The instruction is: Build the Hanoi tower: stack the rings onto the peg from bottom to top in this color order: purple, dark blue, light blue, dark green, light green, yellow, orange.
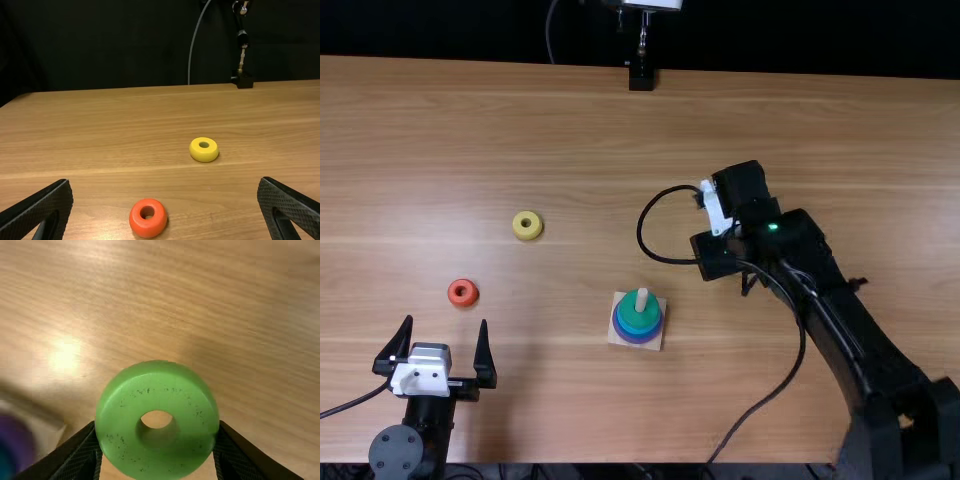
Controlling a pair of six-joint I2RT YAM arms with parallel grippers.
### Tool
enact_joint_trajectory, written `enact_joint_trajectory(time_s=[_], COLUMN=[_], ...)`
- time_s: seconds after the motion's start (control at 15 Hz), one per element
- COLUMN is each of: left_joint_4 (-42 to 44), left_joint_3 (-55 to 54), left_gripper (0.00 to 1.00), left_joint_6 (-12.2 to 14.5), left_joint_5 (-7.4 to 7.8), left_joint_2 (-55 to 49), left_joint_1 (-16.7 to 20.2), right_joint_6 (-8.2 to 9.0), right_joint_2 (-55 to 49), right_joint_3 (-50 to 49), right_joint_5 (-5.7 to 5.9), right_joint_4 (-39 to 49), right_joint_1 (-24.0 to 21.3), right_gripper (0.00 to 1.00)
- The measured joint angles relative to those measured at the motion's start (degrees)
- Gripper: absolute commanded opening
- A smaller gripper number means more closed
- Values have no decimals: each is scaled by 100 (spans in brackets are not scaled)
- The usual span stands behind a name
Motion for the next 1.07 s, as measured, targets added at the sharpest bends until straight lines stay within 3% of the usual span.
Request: enact_joint_trajectory(time_s=[0.33, 1.07], left_joint_4=[-2, -2], left_joint_3=[0, 0], left_gripper=[100, 100], left_joint_6=[0, 2], left_joint_5=[0, -2], left_joint_2=[0, 0], left_joint_1=[0, 0], right_joint_6=[-4, 0], right_joint_2=[-741, -1519], right_joint_3=[66, 120], right_joint_5=[-20, -138], right_joint_4=[-466, -643], right_joint_1=[153, 1338], right_gripper=[0, 0])
